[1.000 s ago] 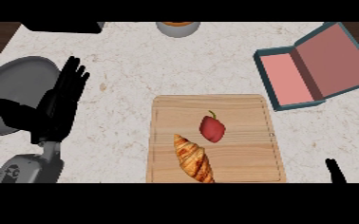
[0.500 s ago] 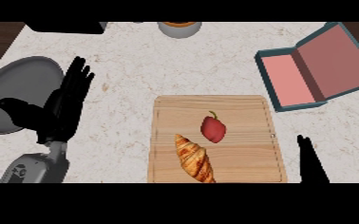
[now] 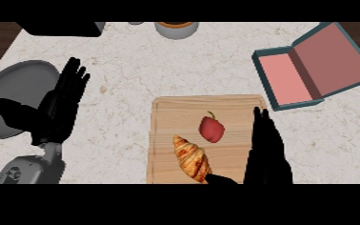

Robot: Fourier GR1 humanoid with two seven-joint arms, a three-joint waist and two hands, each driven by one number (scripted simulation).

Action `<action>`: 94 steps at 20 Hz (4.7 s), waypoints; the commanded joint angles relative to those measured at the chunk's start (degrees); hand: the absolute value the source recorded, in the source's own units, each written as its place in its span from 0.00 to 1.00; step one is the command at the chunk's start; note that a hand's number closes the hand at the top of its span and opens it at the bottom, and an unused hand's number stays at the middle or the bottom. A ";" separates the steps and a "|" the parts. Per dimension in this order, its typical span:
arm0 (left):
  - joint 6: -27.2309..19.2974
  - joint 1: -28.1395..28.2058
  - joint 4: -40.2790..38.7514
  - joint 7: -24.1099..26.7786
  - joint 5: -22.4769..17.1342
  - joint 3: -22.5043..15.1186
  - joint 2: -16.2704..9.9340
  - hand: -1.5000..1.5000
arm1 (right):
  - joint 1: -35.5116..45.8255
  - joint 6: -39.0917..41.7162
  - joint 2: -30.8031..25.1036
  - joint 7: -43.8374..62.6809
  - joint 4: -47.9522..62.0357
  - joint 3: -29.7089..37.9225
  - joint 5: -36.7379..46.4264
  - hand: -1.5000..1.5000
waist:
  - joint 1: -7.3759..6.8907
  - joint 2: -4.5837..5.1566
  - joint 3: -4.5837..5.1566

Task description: Pick the bell pepper from the cutting board and place it in the cardboard box

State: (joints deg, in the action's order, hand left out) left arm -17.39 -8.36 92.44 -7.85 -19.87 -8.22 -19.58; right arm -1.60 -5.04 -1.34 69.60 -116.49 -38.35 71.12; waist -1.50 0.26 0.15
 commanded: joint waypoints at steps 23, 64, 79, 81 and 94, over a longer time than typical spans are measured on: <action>1.55 2.82 3.33 -2.12 1.14 2.12 0.23 0.50 | 13.59 -5.76 1.30 13.42 18.16 4.12 -5.51 0.00 | 0.71 -0.37 -0.15; 5.48 2.72 1.79 -1.34 3.95 5.70 3.91 0.50 | 20.15 -12.48 1.30 8.68 37.23 0.11 -3.97 1.00 | 1.10 -0.32 -0.14; 2.59 -1.58 -3.05 0.18 8.90 2.10 8.59 0.50 | 56.06 -1.60 1.33 -17.71 53.37 -10.69 -30.85 1.00 | -0.98 0.20 -0.12; 4.65 -2.91 -1.44 -3.57 5.97 4.71 6.23 0.50 | 59.85 2.98 1.34 -15.14 50.64 -11.75 -33.29 1.00 | -0.54 -0.07 -0.11; 4.90 1.70 1.36 -3.60 6.95 5.49 5.23 0.50 | 71.39 -7.13 0.82 -0.64 47.54 0.99 -22.35 1.00 | 1.30 -0.62 -0.15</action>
State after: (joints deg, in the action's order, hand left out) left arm -12.53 -7.11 93.23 -10.67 -13.20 -3.18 -13.57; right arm 66.53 -8.96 -0.58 60.84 -69.73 -42.38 44.47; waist -0.68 -0.27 0.02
